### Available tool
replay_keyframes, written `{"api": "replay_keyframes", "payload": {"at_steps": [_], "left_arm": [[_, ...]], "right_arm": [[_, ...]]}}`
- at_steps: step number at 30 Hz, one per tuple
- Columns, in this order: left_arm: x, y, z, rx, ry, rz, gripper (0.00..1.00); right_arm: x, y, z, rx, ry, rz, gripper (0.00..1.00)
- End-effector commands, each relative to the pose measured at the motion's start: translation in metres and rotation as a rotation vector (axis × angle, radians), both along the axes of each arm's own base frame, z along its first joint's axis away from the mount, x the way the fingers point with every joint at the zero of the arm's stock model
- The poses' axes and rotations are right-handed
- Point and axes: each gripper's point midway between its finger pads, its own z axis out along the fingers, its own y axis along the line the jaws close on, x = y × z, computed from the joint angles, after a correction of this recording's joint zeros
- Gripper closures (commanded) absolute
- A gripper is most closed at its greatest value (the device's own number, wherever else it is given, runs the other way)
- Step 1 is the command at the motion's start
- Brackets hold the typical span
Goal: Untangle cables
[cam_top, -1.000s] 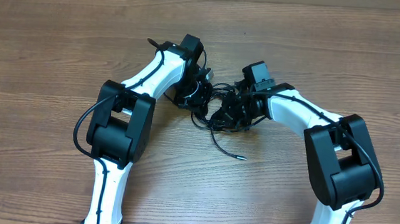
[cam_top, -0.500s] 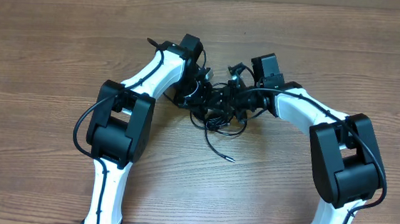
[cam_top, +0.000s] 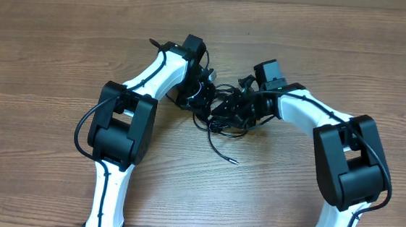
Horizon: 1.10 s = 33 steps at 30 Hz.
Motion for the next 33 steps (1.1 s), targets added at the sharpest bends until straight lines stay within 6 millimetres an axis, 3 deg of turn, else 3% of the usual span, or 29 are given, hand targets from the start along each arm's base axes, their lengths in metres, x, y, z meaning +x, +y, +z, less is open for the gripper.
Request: {"api": "replay_keyframes", "payload": {"at_steps": [1,10,15,17,25,33], "left_arm": [[-0.007,0.011,-0.030,0.084,0.034,-0.009,0.96],[-0.007,0.011,-0.030,0.085,0.035,-0.009,0.96],[-0.007,0.011,-0.030,0.085,0.037,-0.009,0.96],[-0.007,0.011,-0.030,0.085,0.037,-0.009,0.96],[-0.007,0.011,-0.030,0.085,0.036,-0.009,0.96],[-0.007,0.011,-0.030,0.085,0.036,-0.010,0.96]], "right_arm": [[0.001,-0.001,-0.016,-0.124,0.023,-0.077,0.67],[0.003,-0.002,-0.030,-0.260,0.009,-0.157,0.69],[0.002,-0.003,-0.032,-0.278,0.001,-0.153,0.96],[0.002,-0.006,-0.032,-0.278,0.007,-0.151,0.96],[0.000,-0.005,-0.013,-0.092,0.034,-0.063,0.96],[-0.003,0.008,0.021,0.164,-0.033,0.086,0.96]]}}
